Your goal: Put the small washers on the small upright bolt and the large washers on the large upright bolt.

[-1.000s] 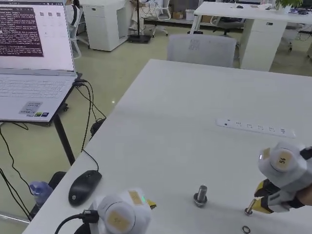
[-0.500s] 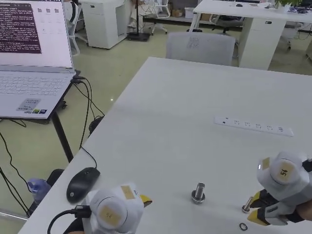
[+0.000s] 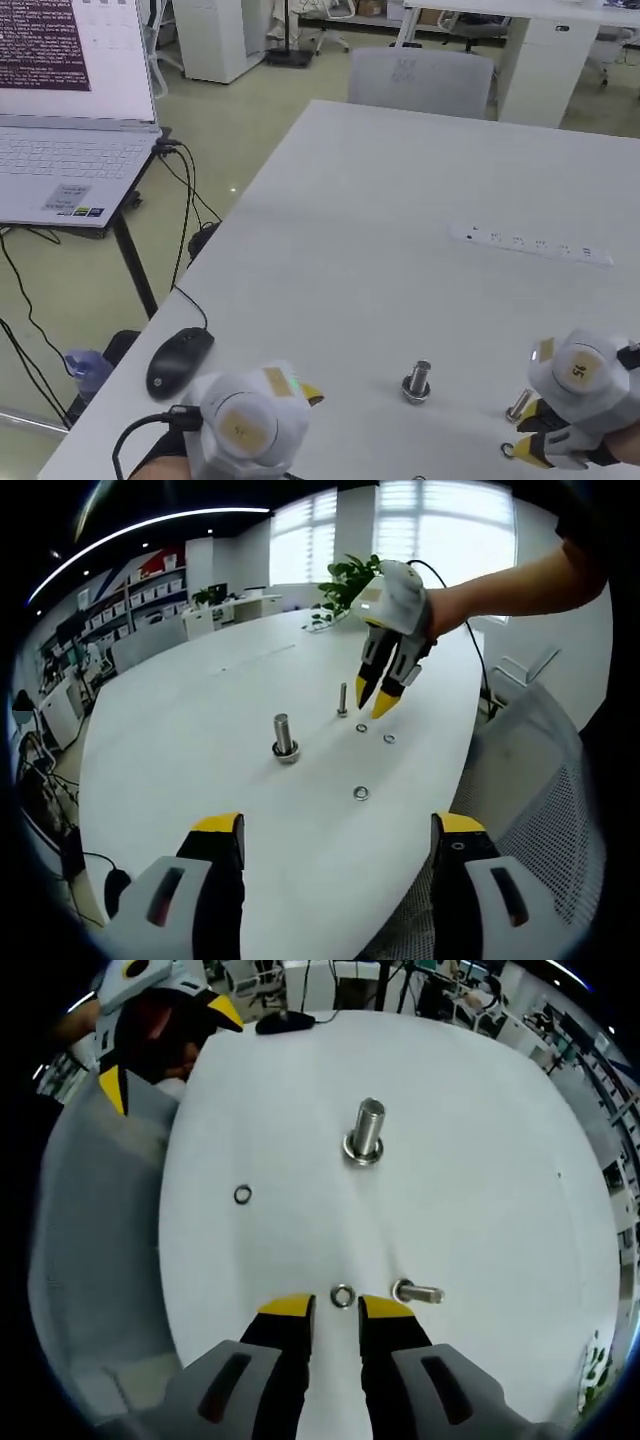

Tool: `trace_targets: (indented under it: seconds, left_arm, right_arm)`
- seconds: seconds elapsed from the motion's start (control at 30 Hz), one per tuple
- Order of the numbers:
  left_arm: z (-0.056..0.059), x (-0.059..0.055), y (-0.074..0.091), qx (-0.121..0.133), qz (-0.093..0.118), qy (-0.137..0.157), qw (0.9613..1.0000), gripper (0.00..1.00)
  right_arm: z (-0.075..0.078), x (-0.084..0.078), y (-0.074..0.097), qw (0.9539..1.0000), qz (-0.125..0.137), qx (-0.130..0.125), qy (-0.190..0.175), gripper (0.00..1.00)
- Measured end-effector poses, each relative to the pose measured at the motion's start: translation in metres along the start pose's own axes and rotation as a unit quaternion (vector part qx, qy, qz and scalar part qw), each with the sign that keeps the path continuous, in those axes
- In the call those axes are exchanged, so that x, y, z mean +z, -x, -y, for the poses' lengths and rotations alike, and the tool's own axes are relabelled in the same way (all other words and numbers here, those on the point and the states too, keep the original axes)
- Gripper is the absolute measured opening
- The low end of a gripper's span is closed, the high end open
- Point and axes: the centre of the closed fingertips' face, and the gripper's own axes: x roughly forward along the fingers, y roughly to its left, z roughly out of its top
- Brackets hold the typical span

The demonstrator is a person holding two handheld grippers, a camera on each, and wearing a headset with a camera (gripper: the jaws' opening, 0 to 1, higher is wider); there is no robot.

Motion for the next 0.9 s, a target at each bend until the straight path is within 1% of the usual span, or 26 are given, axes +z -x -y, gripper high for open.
trace_targets:
  seconds: [0.13, 0.27, 0.4, 0.7, 0.9]
  left_arm:
    - [0.0, -0.001, -0.002, -0.002, -0.002, -0.003, 1.0, 0.78]
    - [-0.002, -0.004, -0.003, -0.003, -0.007, -0.007, 0.9999, 0.82]
    - [-0.004, -0.007, -0.003, -0.004, -0.013, -0.012, 0.9998, 0.82]
    - [-0.006, -0.008, -0.004, -0.007, -0.015, -0.014, 0.9998, 0.81]
    - [-0.007, -0.007, -0.006, -0.008, -0.015, -0.013, 0.9998, 0.8]
  right_arm:
    - [0.003, -0.006, -0.014, 1.0, -0.006, 0.001, -0.003, 0.19]
    - [0.004, -0.013, -0.024, 0.9998, -0.014, 0.005, -0.009, 0.19]
    - [0.005, -0.019, -0.026, 0.9997, -0.021, 0.002, -0.01, 0.19]
    - [0.008, -0.015, -0.028, 0.9997, -0.014, 0.002, -0.019, 0.18]
    - [0.008, -0.015, -0.028, 0.9997, -0.02, 0.003, -0.017, 0.17]
